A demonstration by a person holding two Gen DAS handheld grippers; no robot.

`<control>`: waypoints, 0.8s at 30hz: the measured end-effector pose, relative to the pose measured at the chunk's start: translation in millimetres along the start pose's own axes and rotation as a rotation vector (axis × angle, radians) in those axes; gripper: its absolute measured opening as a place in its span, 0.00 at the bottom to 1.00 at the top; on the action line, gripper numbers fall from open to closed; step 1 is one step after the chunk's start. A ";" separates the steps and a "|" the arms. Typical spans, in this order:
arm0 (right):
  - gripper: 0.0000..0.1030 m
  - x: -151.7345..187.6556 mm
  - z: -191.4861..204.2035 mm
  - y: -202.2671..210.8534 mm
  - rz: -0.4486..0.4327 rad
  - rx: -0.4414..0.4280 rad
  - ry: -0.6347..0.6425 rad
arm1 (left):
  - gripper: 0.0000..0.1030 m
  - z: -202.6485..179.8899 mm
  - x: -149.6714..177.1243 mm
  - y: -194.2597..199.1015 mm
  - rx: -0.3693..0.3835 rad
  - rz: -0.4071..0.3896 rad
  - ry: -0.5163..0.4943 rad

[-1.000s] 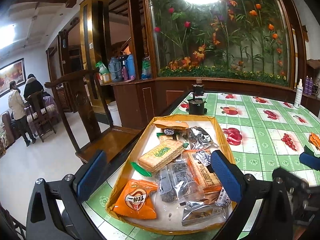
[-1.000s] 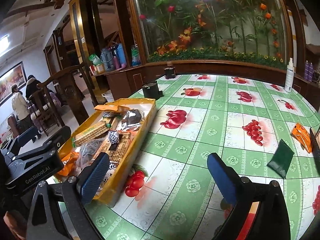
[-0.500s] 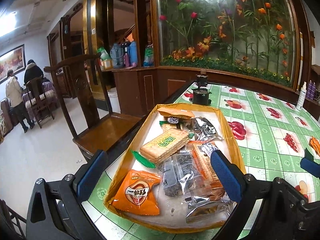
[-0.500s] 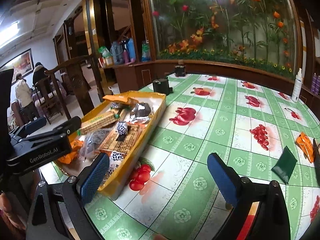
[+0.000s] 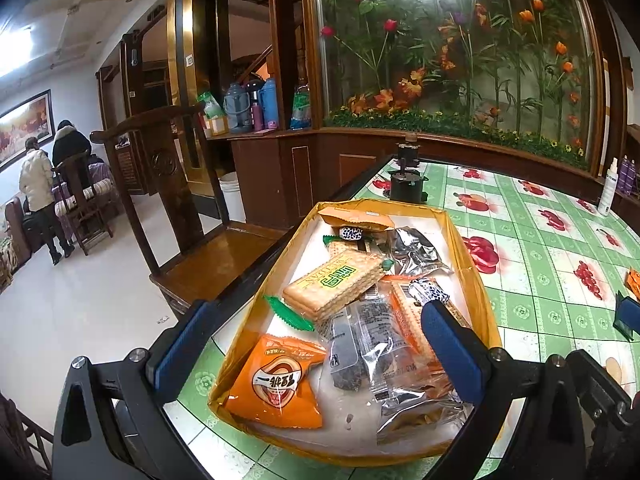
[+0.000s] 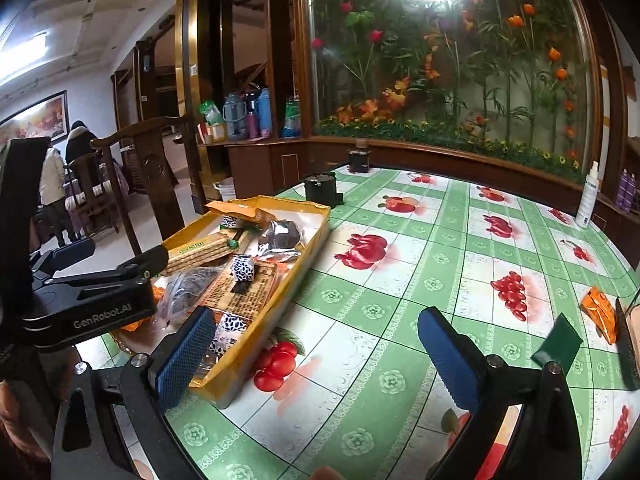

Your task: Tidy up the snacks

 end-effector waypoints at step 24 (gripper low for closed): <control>1.00 3.3 5.4 -3.1 0.020 -0.028 0.002 | 1.00 5.0 7.0 -15.6 -0.062 0.056 -0.014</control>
Point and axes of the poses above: each gripper's, at about its wrist camera, not at the fingertips, and y roughly against the way its jaws point, z to its left, x to its underside, the point moved 4 cm from there along -y, roughly the way its jaws point, and after that the axes turned 12 degrees about -x, right-handed, at the moved point
